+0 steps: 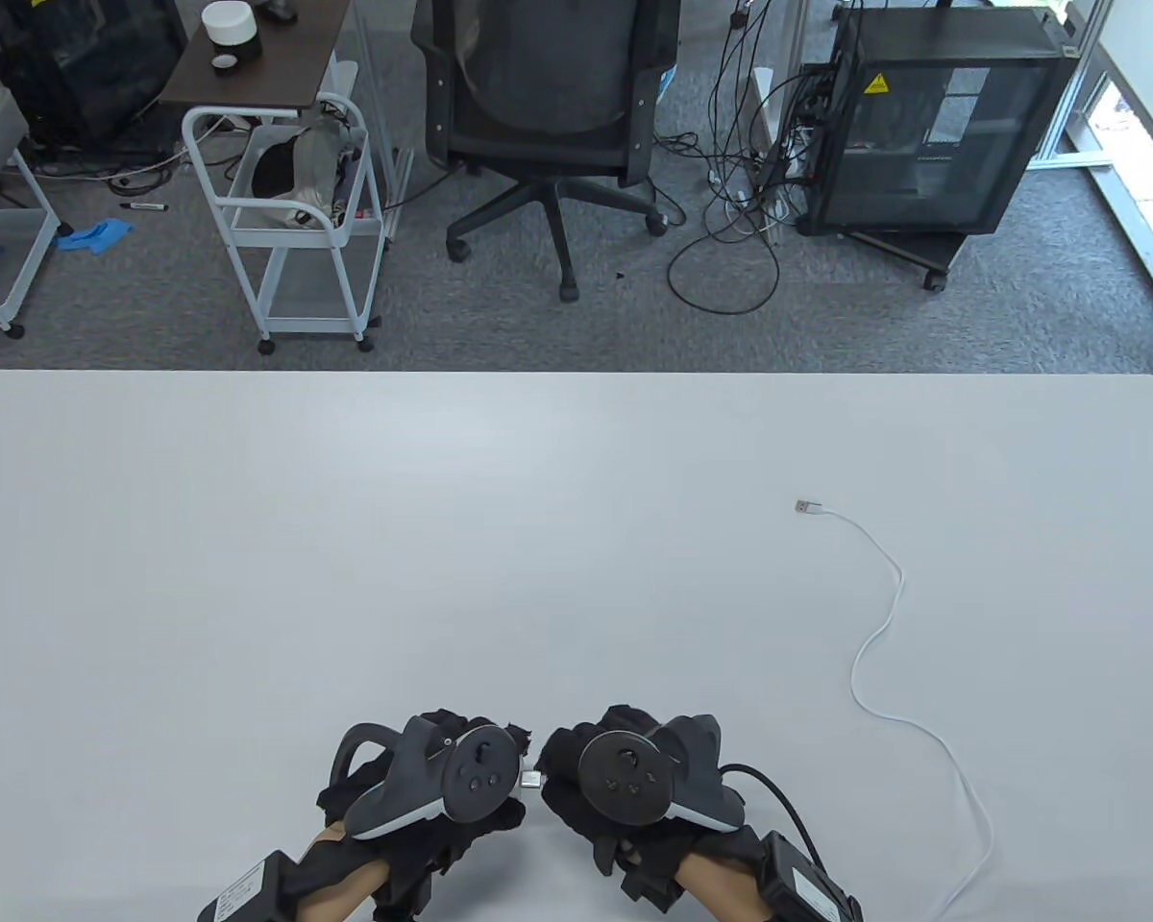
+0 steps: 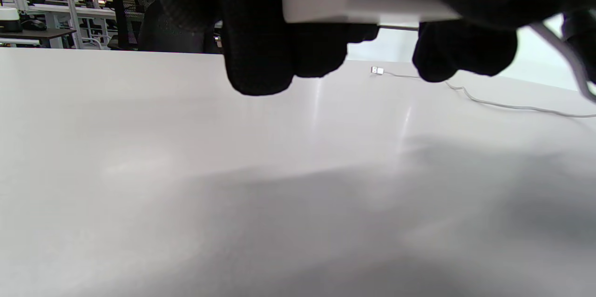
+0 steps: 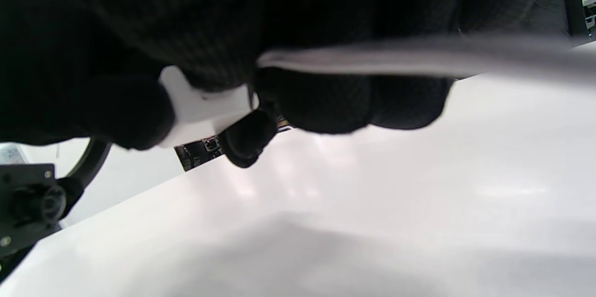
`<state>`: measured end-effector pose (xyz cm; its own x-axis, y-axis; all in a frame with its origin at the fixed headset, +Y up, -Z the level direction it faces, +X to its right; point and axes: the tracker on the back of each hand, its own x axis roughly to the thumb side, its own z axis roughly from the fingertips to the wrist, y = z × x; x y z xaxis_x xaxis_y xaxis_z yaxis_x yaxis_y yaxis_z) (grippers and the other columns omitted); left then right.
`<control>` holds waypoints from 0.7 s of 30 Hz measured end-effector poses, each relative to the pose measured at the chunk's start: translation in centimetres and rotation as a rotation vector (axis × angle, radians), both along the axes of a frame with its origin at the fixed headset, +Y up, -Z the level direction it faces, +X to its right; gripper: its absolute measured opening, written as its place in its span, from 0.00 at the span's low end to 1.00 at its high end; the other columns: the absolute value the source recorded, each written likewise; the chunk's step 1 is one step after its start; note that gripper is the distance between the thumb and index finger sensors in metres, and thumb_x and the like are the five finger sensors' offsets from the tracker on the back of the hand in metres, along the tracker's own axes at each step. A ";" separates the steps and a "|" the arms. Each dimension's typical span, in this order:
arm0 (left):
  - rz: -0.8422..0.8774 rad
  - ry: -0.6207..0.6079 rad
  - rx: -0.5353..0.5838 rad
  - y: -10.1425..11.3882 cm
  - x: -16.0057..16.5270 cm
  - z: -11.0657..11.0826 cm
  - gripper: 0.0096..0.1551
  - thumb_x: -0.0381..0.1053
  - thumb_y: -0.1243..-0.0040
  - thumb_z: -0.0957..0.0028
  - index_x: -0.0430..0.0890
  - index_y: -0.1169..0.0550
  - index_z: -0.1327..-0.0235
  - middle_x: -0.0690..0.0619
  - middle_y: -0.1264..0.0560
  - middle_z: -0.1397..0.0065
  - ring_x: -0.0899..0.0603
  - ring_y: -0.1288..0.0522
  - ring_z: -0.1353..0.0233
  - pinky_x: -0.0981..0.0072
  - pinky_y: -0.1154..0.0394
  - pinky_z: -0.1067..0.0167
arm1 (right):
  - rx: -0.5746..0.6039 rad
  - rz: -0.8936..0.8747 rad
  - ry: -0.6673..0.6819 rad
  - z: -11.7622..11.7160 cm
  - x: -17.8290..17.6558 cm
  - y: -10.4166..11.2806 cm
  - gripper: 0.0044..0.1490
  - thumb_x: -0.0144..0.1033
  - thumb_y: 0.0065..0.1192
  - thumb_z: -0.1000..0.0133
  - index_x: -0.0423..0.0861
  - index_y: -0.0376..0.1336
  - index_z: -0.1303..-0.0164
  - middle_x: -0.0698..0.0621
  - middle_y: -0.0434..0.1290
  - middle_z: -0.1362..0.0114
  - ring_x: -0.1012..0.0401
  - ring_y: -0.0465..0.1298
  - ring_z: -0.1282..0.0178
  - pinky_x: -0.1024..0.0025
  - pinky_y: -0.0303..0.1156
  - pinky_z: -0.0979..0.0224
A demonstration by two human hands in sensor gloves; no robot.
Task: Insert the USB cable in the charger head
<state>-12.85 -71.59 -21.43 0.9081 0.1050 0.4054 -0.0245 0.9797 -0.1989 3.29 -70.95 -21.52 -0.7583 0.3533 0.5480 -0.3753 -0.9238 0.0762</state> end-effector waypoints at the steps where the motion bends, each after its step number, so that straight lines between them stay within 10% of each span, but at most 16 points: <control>1: 0.001 0.004 -0.013 -0.1 -0.2 -0.1 0.45 0.68 0.40 0.83 0.58 0.28 0.45 0.63 0.17 0.44 0.52 0.14 0.41 0.56 0.27 0.26 | 0.016 0.004 0.000 0.1 0.0 0.0 0.28 0.51 0.69 0.61 0.49 0.74 0.56 0.50 0.88 0.54 0.49 0.85 0.43 0.45 0.67 0.29; 7: 0.002 0.042 -0.061 -0.7 -1.0 -0.7 0.45 0.67 0.40 0.82 0.58 0.28 0.44 0.63 0.18 0.43 0.51 0.15 0.40 0.55 0.28 0.25 | -0.003 0.132 -0.010 -0.2 0.7 -0.5 0.62 0.67 0.64 0.67 0.47 0.53 0.25 0.40 0.64 0.18 0.38 0.59 0.19 0.37 0.52 0.23; 21: -0.031 0.042 -0.083 -0.9 -1.1 -0.8 0.44 0.68 0.39 0.83 0.60 0.27 0.44 0.63 0.18 0.42 0.51 0.16 0.38 0.55 0.28 0.25 | -0.046 0.159 -0.213 -3.2 6.2 -0.1 0.63 0.69 0.61 0.67 0.50 0.49 0.23 0.36 0.54 0.15 0.35 0.51 0.18 0.34 0.47 0.24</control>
